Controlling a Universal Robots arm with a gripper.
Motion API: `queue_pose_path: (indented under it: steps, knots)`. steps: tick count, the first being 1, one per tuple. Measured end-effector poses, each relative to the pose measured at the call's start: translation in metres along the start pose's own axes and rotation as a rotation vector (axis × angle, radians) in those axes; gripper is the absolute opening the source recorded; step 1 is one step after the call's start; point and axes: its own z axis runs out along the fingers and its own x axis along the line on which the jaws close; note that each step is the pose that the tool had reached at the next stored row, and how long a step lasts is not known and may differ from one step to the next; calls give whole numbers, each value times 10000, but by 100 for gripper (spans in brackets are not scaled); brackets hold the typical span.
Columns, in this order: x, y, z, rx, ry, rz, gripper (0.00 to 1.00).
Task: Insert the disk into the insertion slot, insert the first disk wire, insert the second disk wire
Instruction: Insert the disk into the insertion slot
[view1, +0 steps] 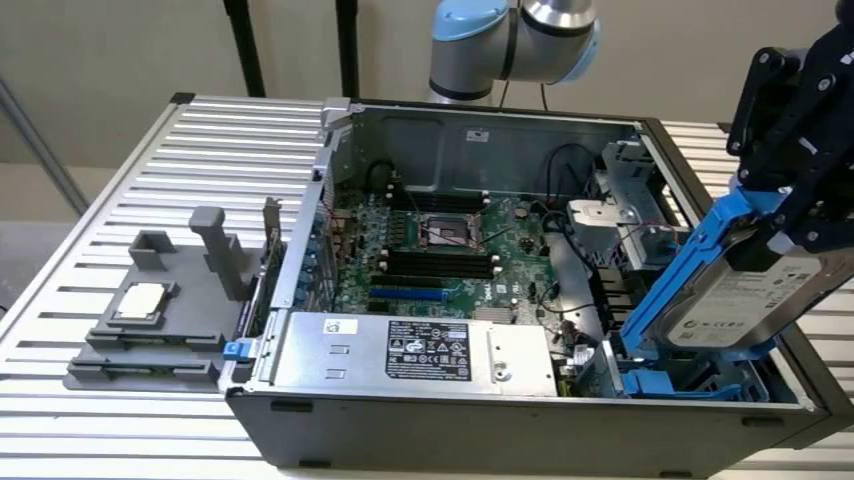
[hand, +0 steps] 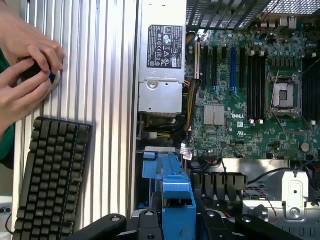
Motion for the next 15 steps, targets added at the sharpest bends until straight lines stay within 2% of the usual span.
queue_pose_path:
  steps: [3, 8, 11, 13, 15]
  knots:
    - [12, 0, 27, 11, -57, -27, 33]
    - [72, -4, 67, 16, -234, -35, 33]
    - [93, -9, 86, 16, -320, -39, 33]
    - [98, -13, 100, 17, -363, -41, 33]
    - [101, -16, 113, 17, -377, -42, 33]
